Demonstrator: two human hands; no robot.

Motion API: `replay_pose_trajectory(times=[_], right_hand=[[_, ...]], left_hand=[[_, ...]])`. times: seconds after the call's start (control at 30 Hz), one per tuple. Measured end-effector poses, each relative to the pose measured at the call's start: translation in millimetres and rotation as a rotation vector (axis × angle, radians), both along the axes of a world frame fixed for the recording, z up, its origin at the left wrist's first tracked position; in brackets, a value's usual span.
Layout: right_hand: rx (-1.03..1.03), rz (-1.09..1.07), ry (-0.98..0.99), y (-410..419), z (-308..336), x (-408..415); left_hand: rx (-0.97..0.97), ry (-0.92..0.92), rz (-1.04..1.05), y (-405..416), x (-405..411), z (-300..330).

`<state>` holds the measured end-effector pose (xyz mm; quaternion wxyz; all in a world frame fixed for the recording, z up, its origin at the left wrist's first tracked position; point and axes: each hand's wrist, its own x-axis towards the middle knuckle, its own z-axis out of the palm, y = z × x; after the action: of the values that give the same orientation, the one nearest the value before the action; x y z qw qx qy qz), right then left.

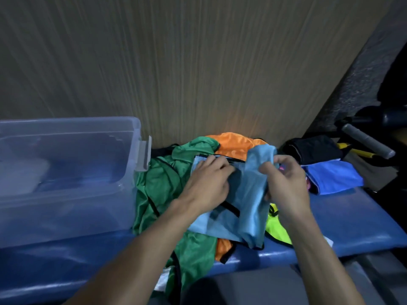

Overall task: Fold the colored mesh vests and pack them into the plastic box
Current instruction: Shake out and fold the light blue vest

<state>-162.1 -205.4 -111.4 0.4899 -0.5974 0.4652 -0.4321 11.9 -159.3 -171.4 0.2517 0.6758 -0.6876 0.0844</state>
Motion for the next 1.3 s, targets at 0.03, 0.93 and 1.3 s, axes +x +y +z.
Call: replay_pose_trajectory(times=[0.03, 0.93, 1.3], right_hand=[[0.049, -0.024, -0.022, -4, 4, -13], [-0.337, 0.121, 0.302, 7, -17, 55], [-0.579, 0.453, 0.484, 18, -52, 81]], left_hand=[[-0.02, -0.018, -0.022, -3, -10, -1], [-0.28, 0.383, 0.063, 14, 23, 13], [0.067, 1.093, 0.187, 4, 46, 9]])
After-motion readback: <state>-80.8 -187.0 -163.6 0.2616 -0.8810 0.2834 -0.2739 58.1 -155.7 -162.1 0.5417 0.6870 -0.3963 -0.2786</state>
